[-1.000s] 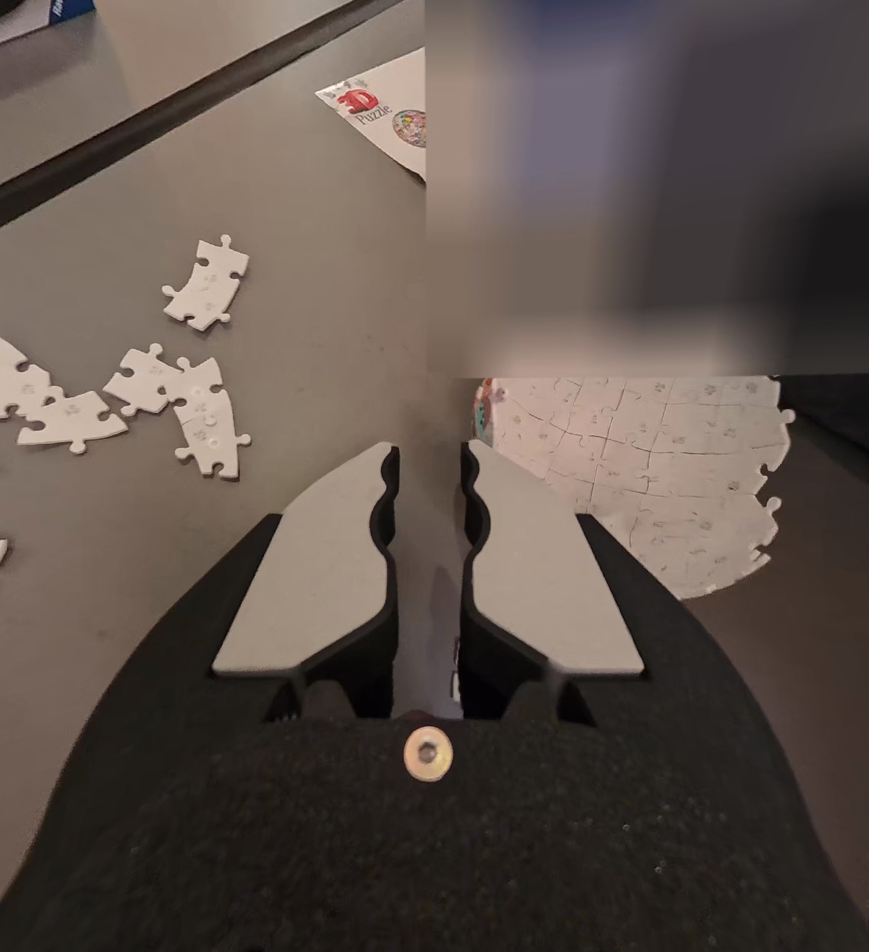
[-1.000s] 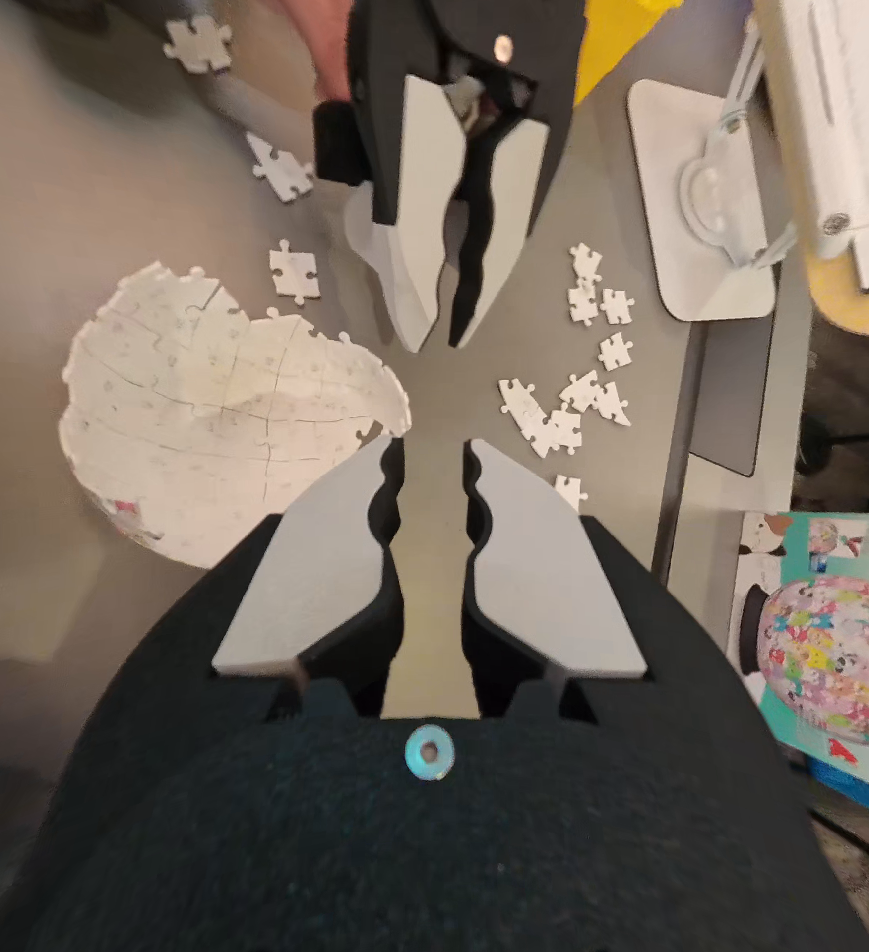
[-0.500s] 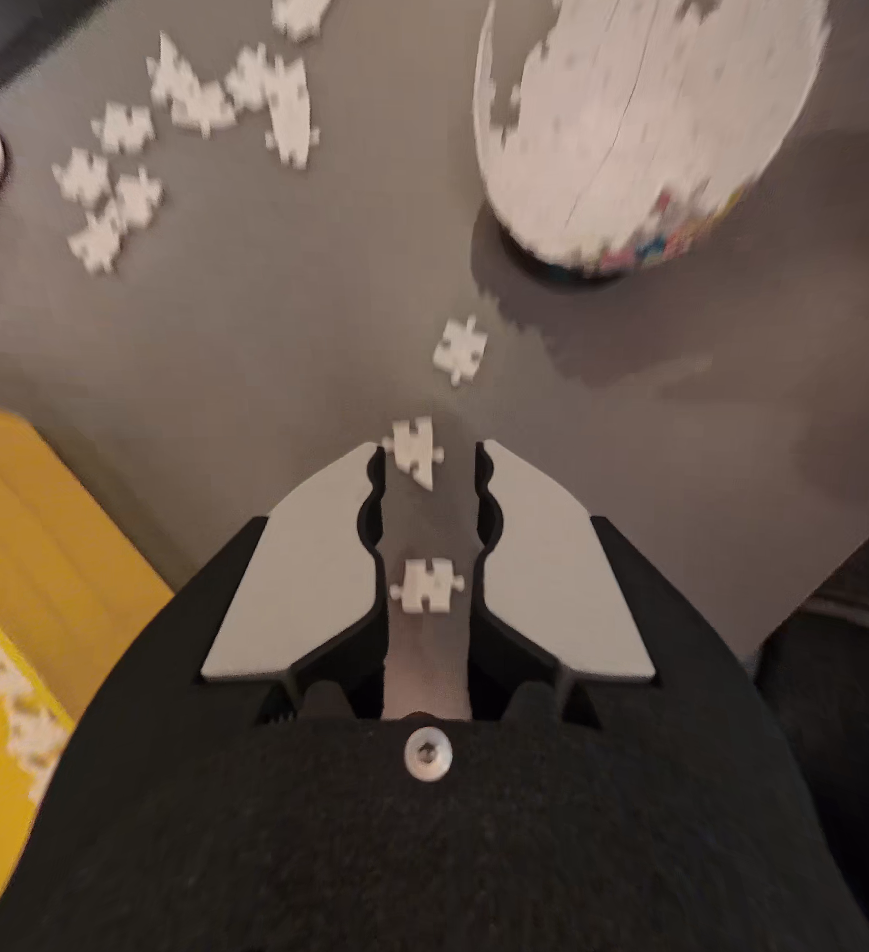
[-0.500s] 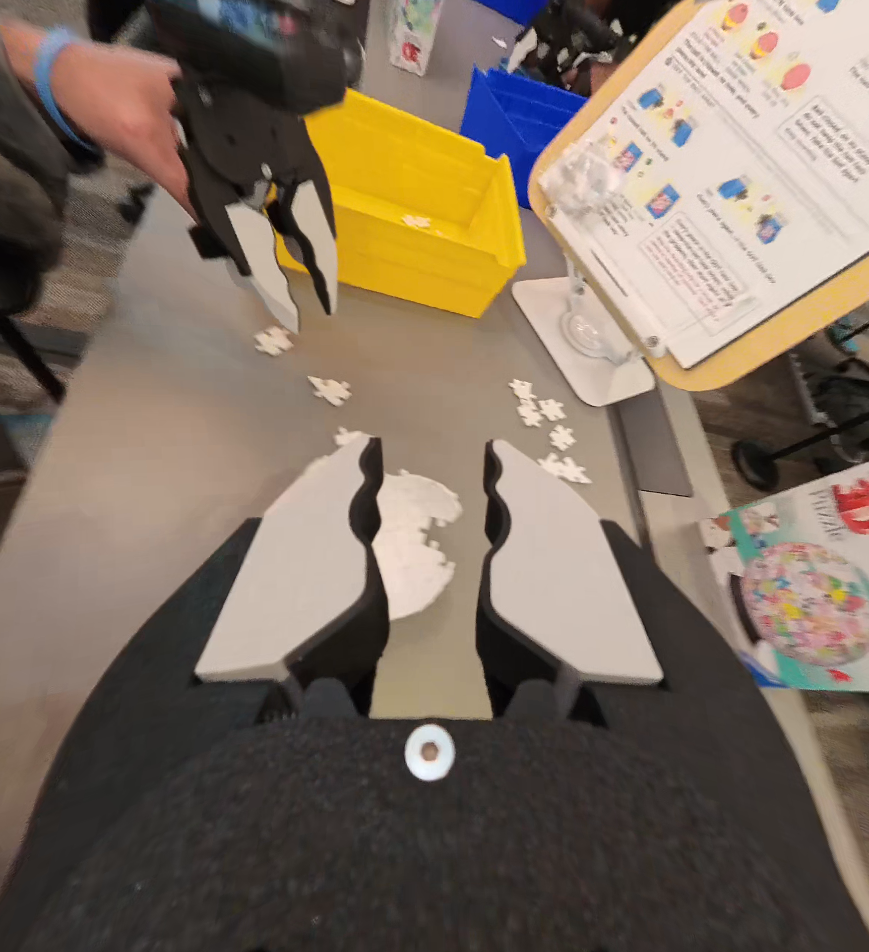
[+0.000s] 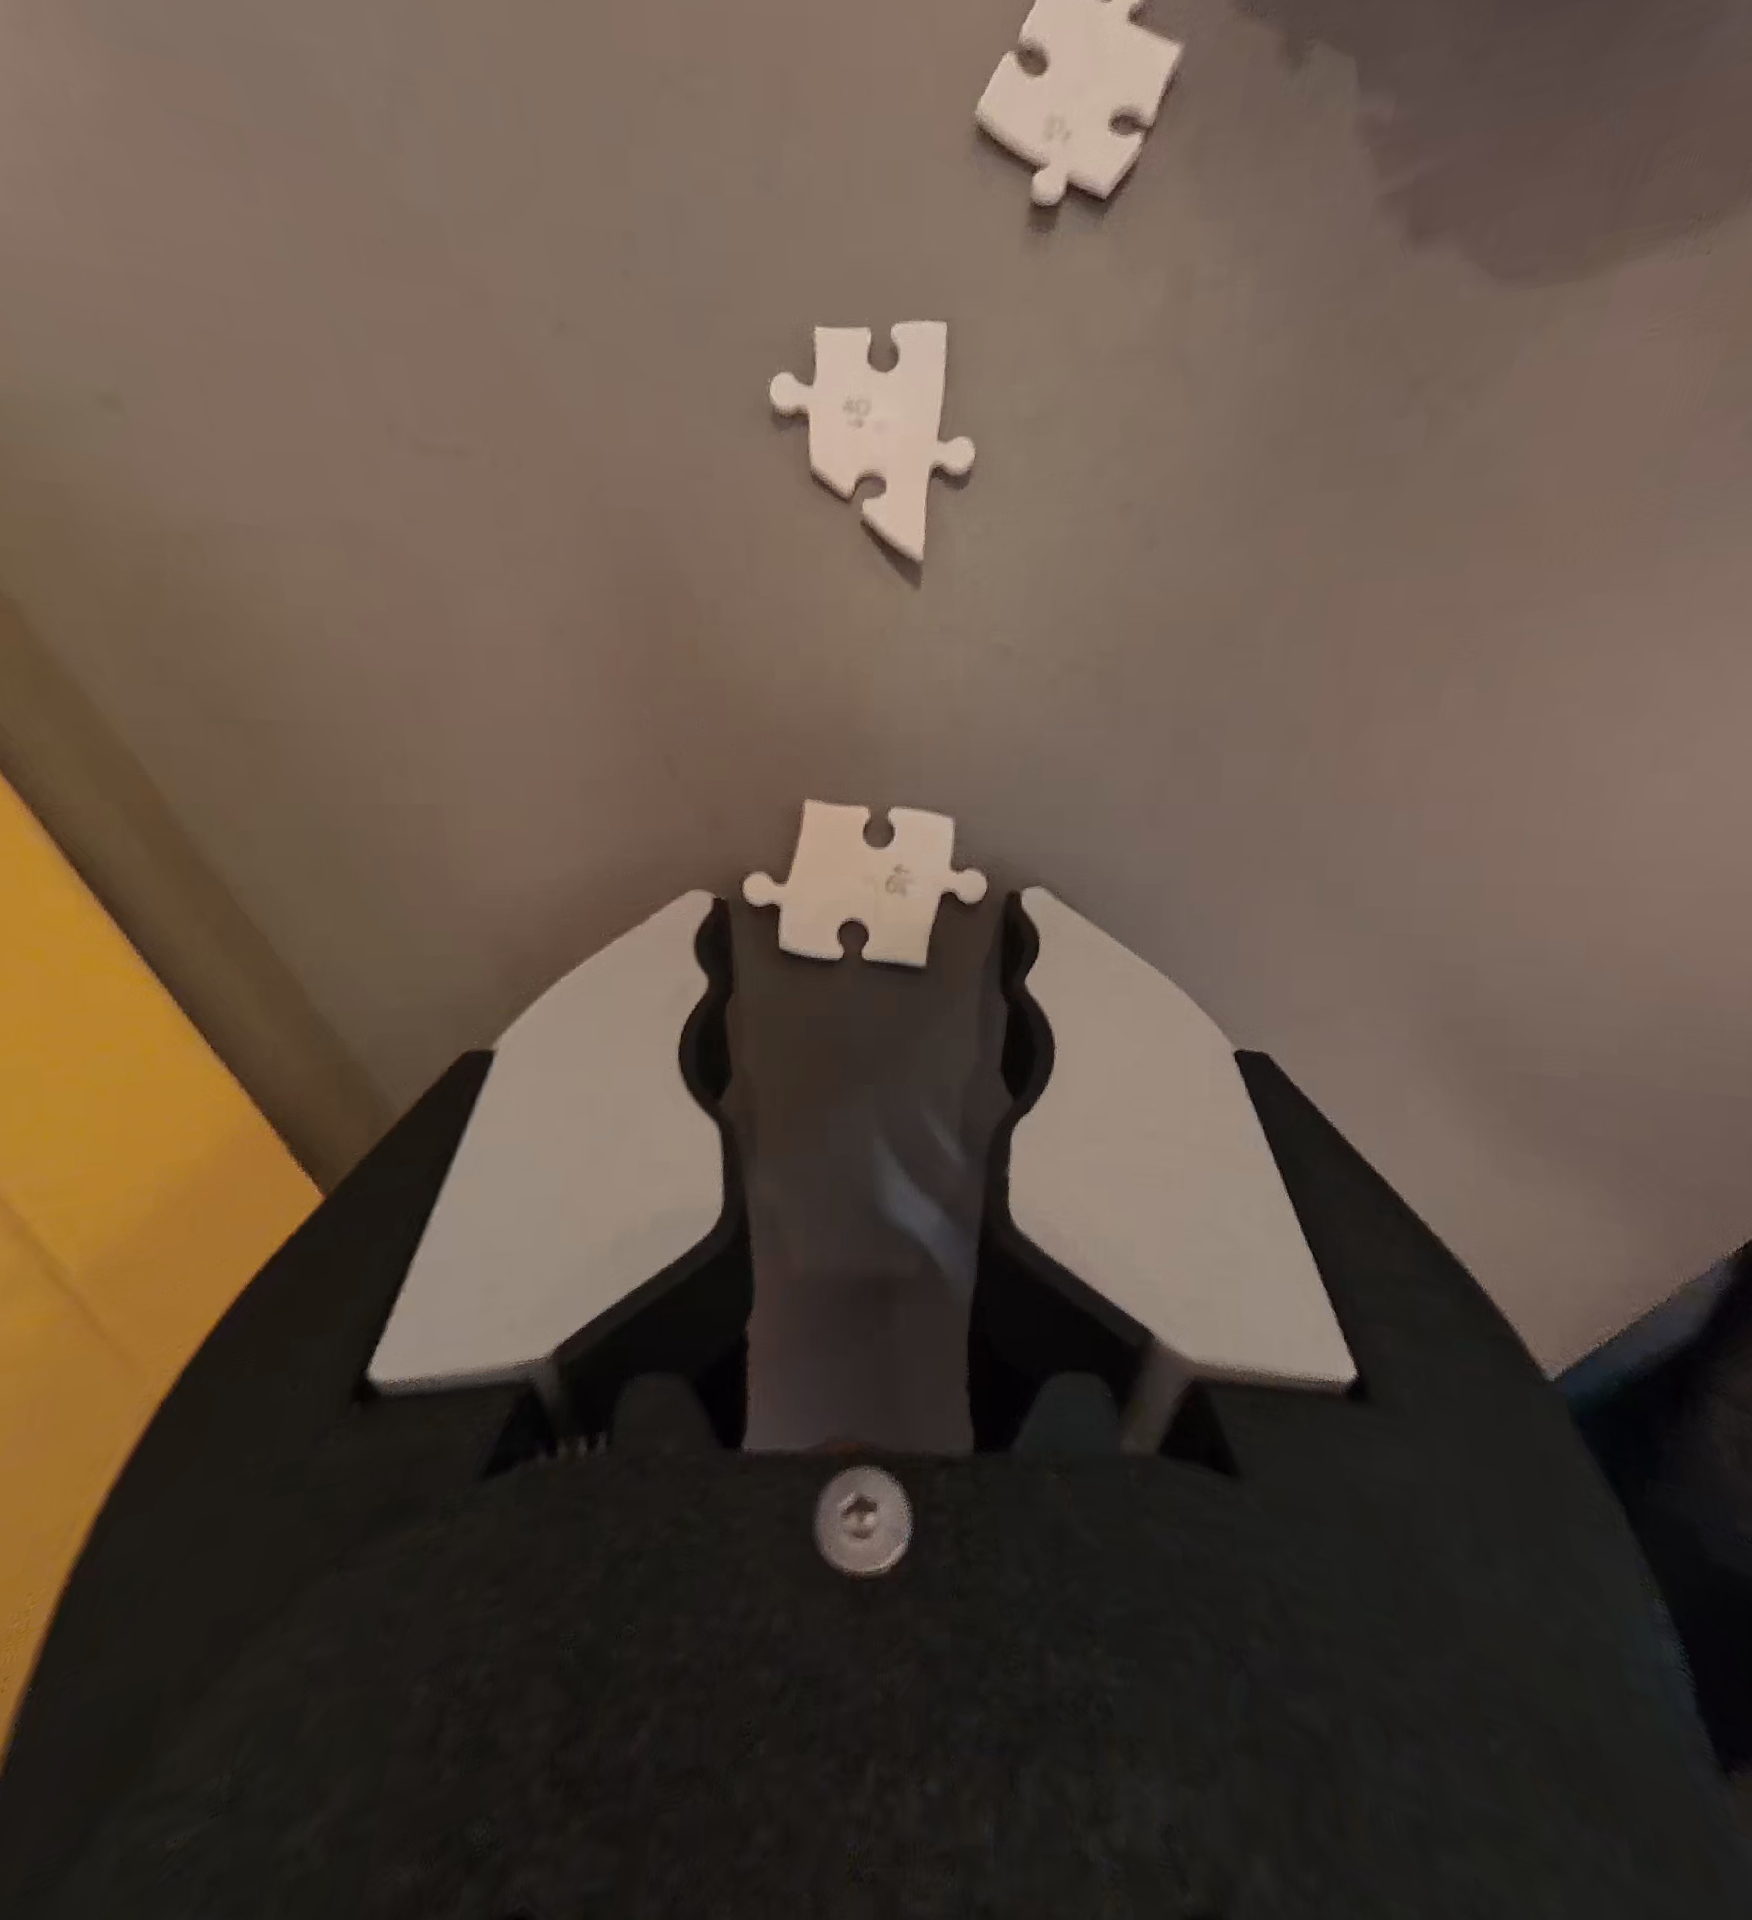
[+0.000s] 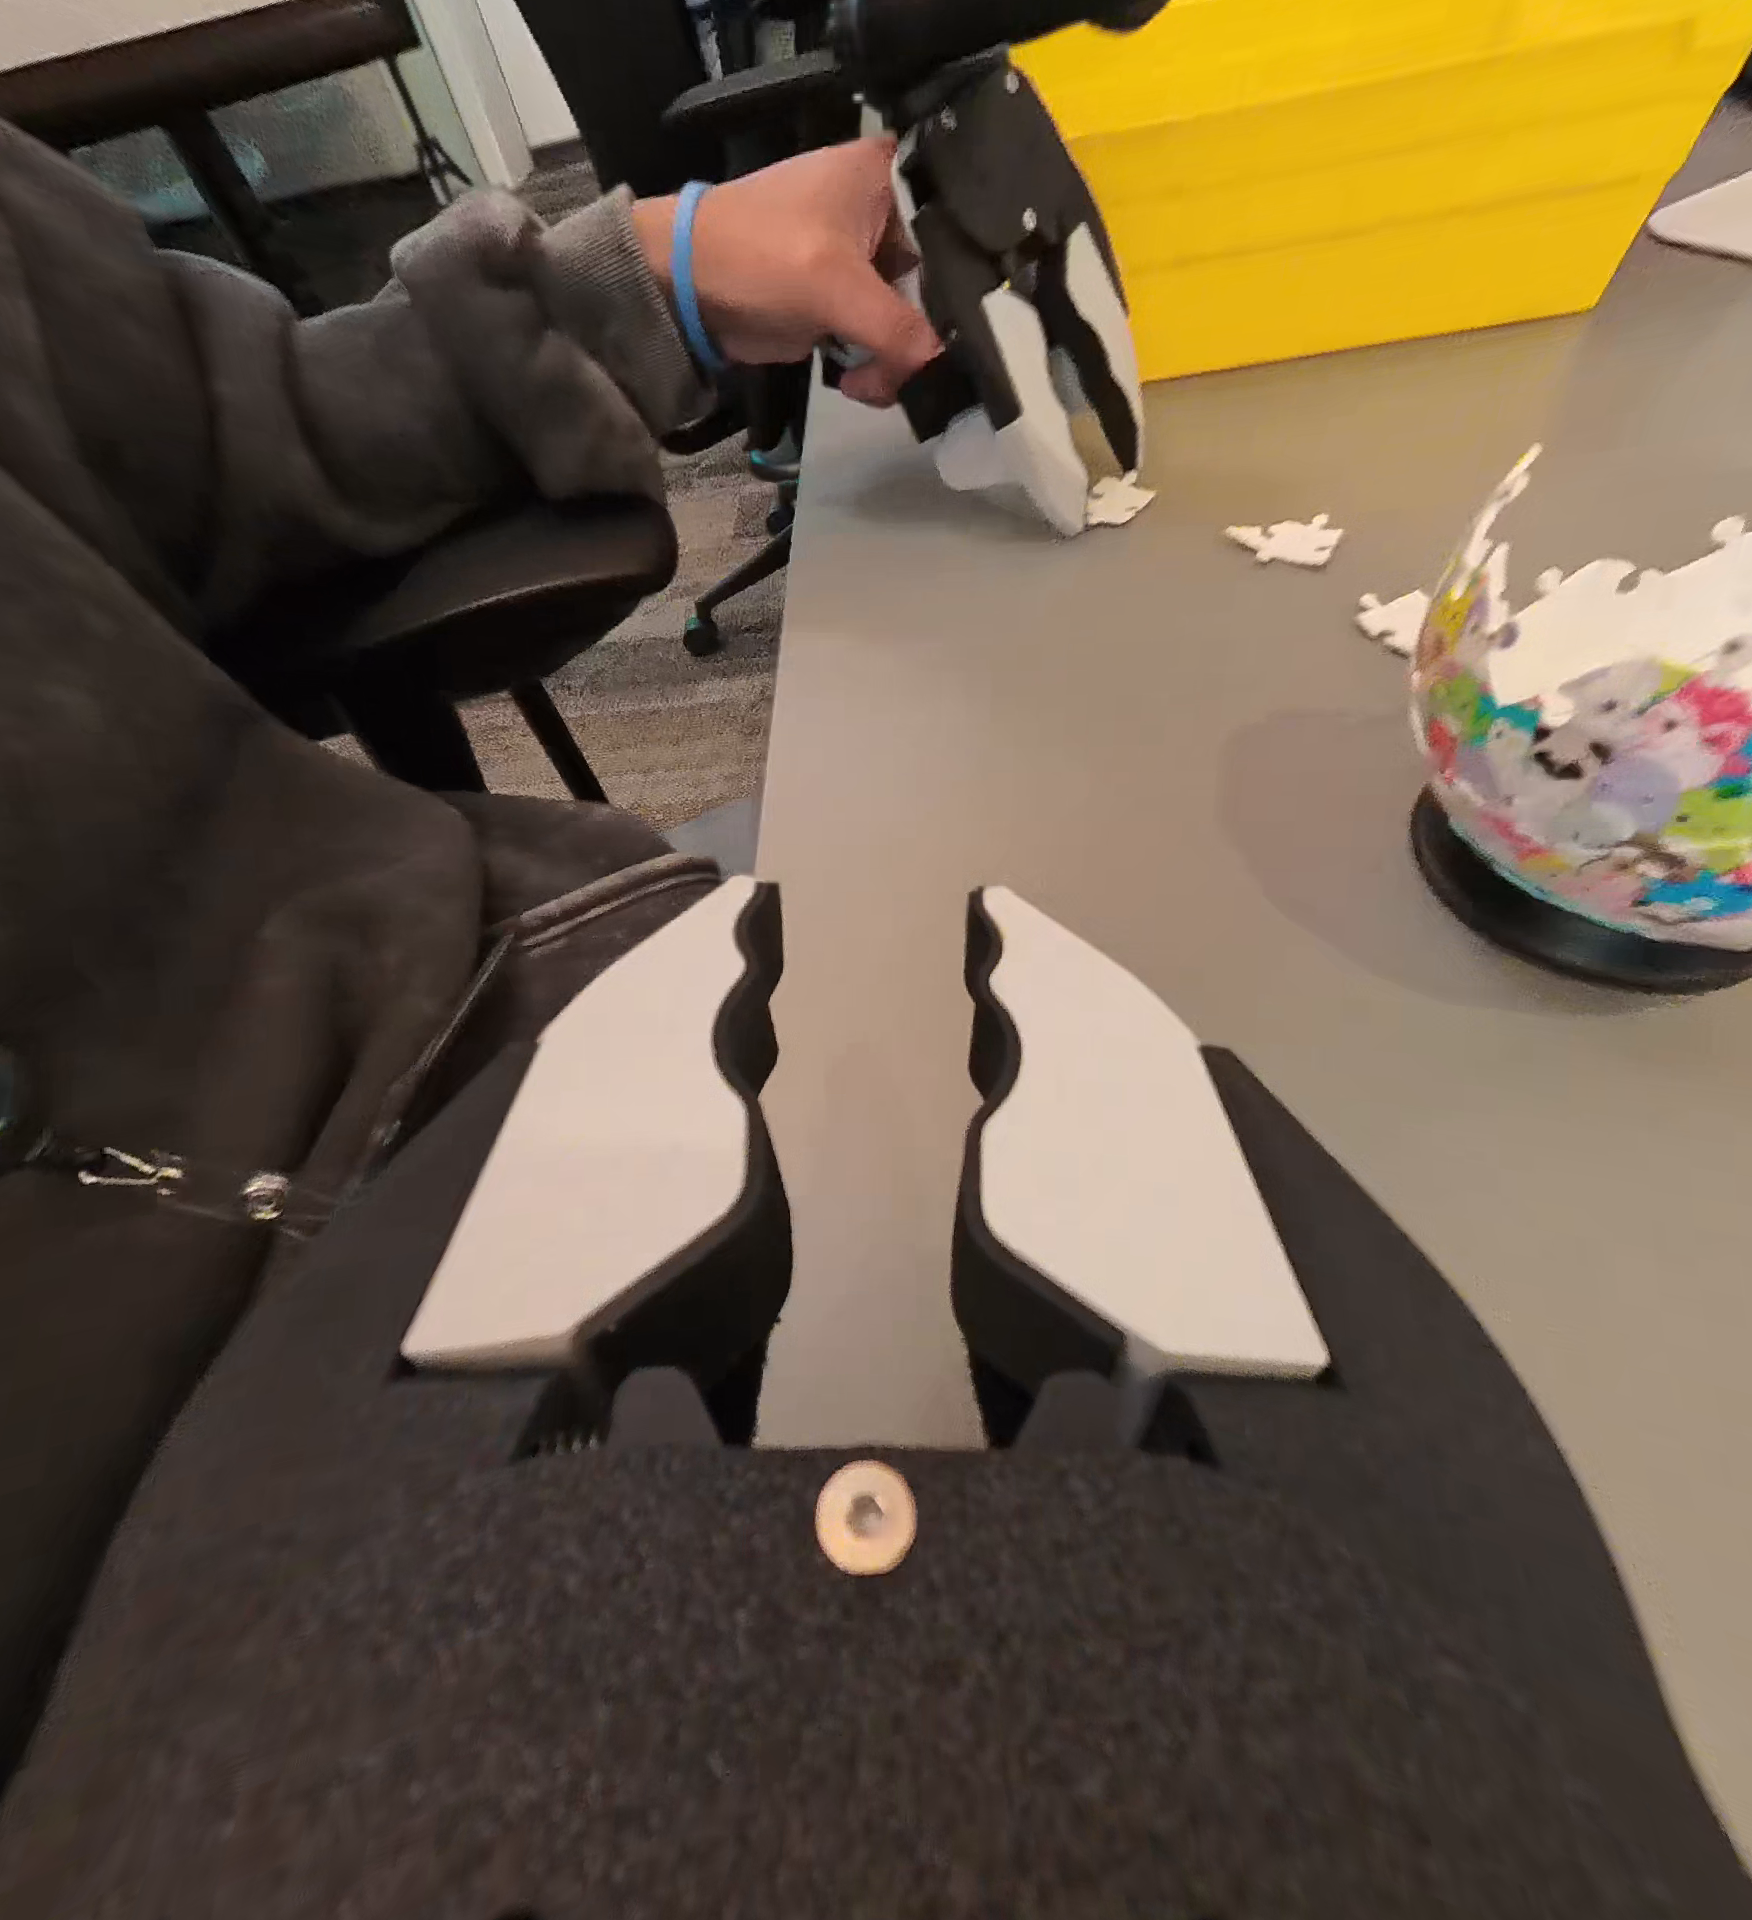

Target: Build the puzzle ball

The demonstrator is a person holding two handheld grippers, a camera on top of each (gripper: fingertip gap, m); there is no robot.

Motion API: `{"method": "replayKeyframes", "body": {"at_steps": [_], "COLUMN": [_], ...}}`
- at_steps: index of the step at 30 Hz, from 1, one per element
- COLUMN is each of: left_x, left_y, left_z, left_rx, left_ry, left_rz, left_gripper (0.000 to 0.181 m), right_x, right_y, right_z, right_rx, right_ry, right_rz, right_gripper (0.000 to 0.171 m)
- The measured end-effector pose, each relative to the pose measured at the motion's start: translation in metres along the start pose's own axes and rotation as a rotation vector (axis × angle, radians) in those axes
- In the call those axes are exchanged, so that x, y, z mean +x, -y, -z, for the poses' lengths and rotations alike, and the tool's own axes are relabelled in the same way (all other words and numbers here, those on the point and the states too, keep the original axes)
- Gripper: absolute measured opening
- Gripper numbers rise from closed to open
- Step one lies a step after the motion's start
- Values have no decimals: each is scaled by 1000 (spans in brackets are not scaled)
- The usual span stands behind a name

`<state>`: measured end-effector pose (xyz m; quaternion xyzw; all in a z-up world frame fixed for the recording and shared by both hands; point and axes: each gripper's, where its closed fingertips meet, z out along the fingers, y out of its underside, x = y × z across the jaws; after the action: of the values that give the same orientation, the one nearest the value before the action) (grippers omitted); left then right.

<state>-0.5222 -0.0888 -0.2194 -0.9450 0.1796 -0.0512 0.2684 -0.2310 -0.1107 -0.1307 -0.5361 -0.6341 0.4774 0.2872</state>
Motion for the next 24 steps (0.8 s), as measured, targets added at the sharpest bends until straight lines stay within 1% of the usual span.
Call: {"method": "replayKeyframes", "body": {"at_steps": [2,4,7,9,11,13,15,17,20,24], "left_x": [-2,0,13,30,64,108,148,182,220,248], "left_y": [3,6,11,23,47,79,106,126,141,149], "left_z": [-2,-4,-5,2,20,43,58,66,69,68], "left_rx": [17,13,3,29,99,186,228,240,223,216], "left_ry": [5,-6,-26,-34,-92,-144,-128,-92,-68,-20], "left_rz": [-10,-28,-109,-179,-264,-399,-577,-752,-941,-1110], "left_gripper": [43,43,43,43,43,43,43,43,43,43], "right_x": [-4,-4,-1,1,3,11,16,22,19,10], "right_y": [-3,-2,-3,1,13,25,36,43,54,54], "right_z": [0,-1,-5,-5,-1,4,6,5,6,14], "right_rx": [-5,3,15,50,107,152,160,141,138,146], "right_ry": [-3,6,35,49,71,66,87,91,158,180], "right_rz": [11,13,-41,-99,-155,-183,-192,-212,-276,-288], "right_gripper": [32,29,27,26,26,26,24,24,25,21]}}
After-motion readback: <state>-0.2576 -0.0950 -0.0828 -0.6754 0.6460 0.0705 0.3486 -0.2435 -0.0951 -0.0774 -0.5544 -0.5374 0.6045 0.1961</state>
